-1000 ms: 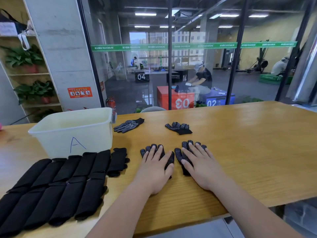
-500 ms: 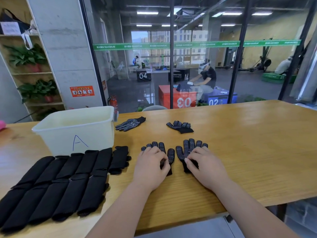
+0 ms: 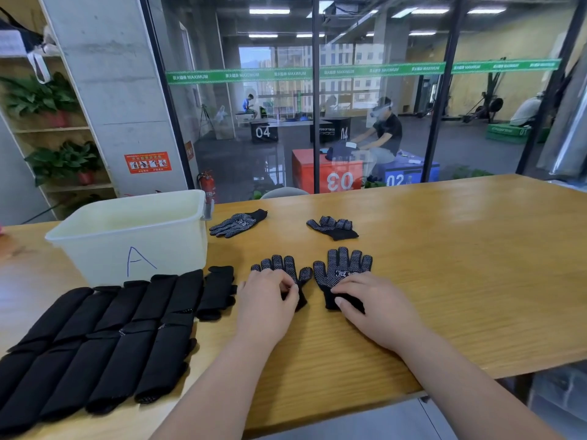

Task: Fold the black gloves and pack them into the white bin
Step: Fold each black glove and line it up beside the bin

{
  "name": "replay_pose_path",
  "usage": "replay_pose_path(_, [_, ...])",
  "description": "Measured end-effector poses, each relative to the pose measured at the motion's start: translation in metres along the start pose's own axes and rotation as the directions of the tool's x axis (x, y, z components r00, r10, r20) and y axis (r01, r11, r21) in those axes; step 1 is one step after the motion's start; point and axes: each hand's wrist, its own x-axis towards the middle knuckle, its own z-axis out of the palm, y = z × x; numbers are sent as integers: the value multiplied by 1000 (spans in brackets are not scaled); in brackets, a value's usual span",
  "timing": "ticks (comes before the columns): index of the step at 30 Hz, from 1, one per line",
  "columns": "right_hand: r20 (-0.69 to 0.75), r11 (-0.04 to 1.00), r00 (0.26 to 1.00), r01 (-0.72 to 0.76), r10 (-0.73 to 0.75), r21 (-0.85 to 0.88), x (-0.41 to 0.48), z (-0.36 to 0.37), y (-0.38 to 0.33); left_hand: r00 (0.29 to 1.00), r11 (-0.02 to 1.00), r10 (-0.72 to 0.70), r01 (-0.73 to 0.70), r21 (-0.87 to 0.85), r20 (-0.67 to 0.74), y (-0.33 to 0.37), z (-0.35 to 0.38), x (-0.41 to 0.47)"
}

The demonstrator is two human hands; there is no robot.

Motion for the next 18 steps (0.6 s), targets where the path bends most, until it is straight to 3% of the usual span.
replay_pose_path(4, [-28,993,1000,3,1,119,-1,-3,-3,994,955,-91,70,-288,-60,1,-5,0])
replay_pose_path(8, [-32,983,999,43,-38,181,-1,-5,-4,996,884,-37,70,-462,81,10,-4,-4])
replay_pose_path(12, [-18,978,995,96,-95,185,1,-1,-3,987,877,47,33,-480,153,14,1,-4])
replay_pose_path(15, [-60,959,998,5,12,283,1,0,0,991,873,31,37,-486,129,10,3,-1])
replay_pose_path(18, [-5,934,994,-98,107,342,1,-5,1,997,908,7,25,-419,74,8,4,0])
